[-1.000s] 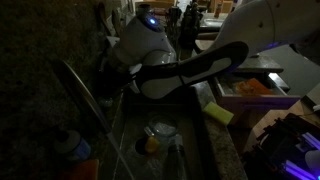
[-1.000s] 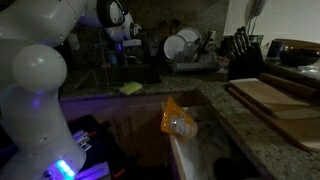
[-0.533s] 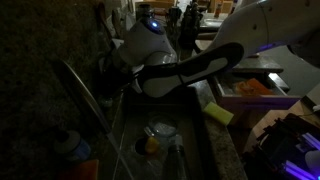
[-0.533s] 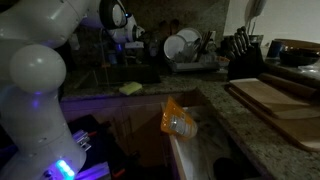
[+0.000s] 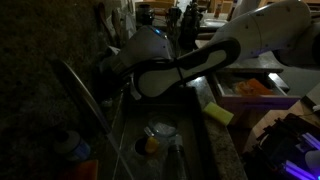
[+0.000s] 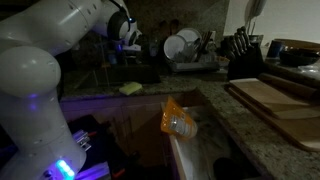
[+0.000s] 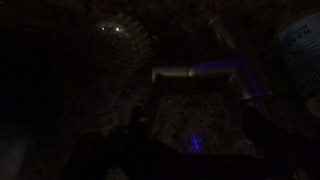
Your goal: Close the tap
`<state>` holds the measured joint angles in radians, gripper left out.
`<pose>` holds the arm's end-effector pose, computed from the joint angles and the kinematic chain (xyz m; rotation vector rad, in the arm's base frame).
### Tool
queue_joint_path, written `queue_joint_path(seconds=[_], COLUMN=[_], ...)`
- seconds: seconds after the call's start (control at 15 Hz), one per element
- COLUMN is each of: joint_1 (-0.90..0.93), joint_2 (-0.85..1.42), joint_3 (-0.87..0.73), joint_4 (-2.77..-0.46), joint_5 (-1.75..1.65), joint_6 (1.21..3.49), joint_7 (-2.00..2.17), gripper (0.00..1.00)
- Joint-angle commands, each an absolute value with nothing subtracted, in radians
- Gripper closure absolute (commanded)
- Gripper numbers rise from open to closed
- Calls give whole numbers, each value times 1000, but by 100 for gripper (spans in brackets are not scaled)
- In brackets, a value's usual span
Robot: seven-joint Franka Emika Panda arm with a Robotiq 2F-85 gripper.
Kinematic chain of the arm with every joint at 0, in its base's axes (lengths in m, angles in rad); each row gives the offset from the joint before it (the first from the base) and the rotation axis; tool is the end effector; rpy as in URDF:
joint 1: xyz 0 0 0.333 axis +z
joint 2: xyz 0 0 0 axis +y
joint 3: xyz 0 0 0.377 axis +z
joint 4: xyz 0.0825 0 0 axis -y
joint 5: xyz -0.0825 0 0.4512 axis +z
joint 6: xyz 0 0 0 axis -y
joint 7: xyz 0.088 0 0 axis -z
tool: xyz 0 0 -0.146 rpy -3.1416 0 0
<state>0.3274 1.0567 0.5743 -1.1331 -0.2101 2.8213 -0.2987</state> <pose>0.7394 0.5973 0.2717 -2.2777 -1.1336 -0.8915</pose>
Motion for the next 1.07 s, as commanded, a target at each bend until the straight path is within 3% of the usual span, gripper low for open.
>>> queue_joint_path(seconds=[0.0, 0.2, 0.6, 1.0], joint_1=[265, 253, 328, 351], joint_2=[1098, 1092, 1016, 1028], joint_3=[687, 690, 546, 563], joint_4=[-1123, -1127, -1126, -1102], joint_5=[-190, -192, -231, -239], joint_6=[2816, 2801, 2694, 2630], joint_7=[-412, -377, -183, -188], gripper=[0, 0, 0, 0])
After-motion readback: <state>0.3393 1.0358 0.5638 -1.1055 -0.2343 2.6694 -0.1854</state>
